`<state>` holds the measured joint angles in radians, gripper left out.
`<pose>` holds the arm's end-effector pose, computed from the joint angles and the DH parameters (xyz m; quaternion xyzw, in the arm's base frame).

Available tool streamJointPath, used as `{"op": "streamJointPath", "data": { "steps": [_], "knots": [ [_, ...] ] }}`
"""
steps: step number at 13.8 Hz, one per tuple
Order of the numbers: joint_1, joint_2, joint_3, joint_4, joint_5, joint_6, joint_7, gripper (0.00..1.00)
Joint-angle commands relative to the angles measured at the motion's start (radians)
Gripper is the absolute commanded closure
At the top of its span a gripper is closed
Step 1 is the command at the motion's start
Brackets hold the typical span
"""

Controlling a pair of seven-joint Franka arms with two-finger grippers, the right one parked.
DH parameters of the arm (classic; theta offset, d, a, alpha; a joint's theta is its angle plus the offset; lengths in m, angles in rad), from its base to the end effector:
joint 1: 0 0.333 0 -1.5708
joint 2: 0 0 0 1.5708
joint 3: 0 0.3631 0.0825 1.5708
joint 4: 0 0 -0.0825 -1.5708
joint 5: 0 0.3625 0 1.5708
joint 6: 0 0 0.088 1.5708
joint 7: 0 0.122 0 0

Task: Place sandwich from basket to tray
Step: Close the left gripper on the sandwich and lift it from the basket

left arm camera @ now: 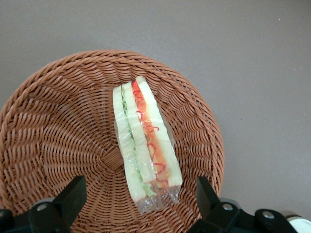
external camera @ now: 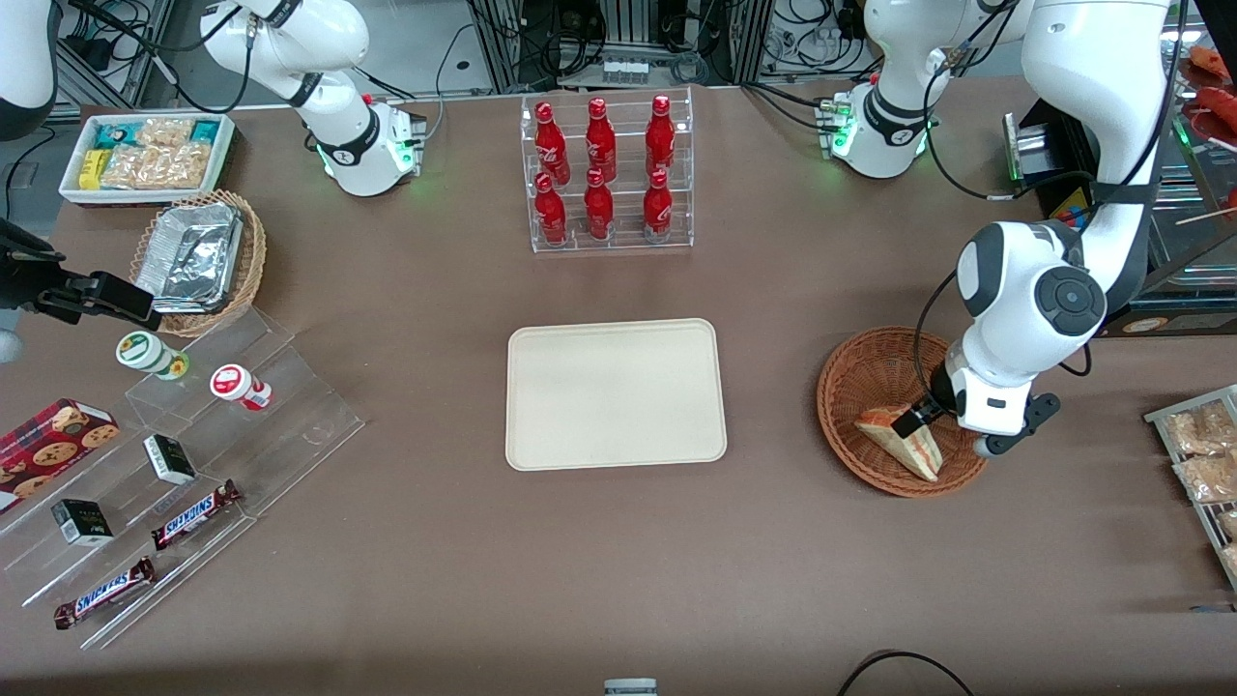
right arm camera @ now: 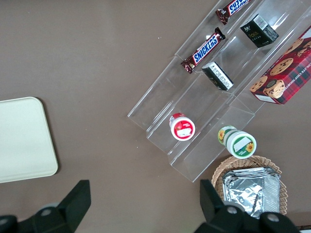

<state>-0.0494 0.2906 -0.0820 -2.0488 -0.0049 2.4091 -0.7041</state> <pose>0.5924 -0.0759 0.3495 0.9575 0.2860 0.0268 0.0265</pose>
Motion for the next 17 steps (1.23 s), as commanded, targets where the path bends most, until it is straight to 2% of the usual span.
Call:
{"op": "streamJointPath", "data": {
  "steps": [1, 11, 12, 13, 14, 16, 17],
  "knots": [
    [-0.003, 0.045, -0.010, 0.036, -0.015, 0.024, -0.015, 0.00],
    [-0.004, 0.105, -0.022, 0.062, -0.010, 0.025, -0.011, 0.02],
    [-0.004, 0.105, -0.022, 0.059, -0.007, 0.022, -0.008, 0.07],
    [-0.004, 0.105, -0.022, 0.058, -0.007, 0.021, -0.006, 0.17],
    [-0.004, 0.105, -0.022, 0.058, -0.004, 0.015, 0.000, 0.35],
    [-0.003, 0.105, -0.021, 0.053, 0.002, 0.013, 0.002, 0.57],
    [-0.001, 0.105, -0.021, 0.053, 0.003, 0.009, 0.005, 0.76]
  ]
}}
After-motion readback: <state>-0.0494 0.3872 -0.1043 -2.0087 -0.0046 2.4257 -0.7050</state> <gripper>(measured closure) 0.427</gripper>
